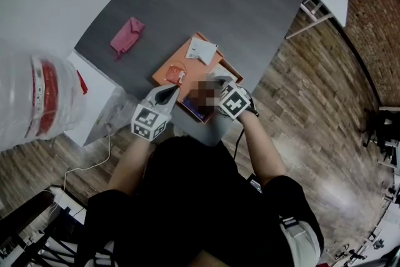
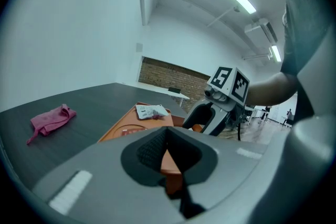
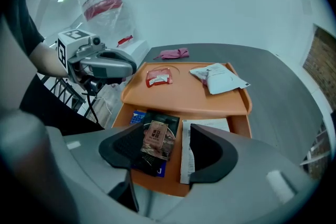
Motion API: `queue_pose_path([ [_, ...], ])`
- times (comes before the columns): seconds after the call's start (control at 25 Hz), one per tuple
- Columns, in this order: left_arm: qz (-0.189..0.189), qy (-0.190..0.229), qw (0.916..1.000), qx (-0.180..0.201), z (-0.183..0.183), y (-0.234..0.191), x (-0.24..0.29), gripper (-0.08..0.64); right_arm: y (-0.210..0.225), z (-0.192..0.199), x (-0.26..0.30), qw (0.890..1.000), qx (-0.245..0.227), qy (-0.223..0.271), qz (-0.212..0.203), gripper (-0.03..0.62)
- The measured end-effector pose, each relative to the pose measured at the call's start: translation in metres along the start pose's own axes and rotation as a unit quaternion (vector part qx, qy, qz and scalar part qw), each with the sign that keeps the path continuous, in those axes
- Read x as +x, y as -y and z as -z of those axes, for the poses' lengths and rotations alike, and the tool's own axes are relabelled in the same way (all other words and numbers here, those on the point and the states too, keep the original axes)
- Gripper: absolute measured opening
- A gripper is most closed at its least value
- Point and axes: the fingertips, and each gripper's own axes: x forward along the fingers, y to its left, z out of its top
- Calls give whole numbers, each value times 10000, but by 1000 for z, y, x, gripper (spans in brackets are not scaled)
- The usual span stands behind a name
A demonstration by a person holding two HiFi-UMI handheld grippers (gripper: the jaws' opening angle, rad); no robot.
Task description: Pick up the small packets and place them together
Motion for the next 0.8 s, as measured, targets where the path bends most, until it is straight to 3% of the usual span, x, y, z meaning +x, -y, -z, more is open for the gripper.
queue_pose_path([
  [0.36, -25, -7, 9999, -131, 4, 3, -3, 0, -15, 12, 31, 9971, -111, -708, -241, 367],
  [0.56, -82, 6, 9997, -214, 8, 2, -7, 0, -23, 17, 46, 9940, 68, -1000, -433, 367],
  [0.8, -158, 21, 9995, -283, 9, -3, -10, 0, -17, 38, 56, 9857, 210, -1642, -317, 357],
])
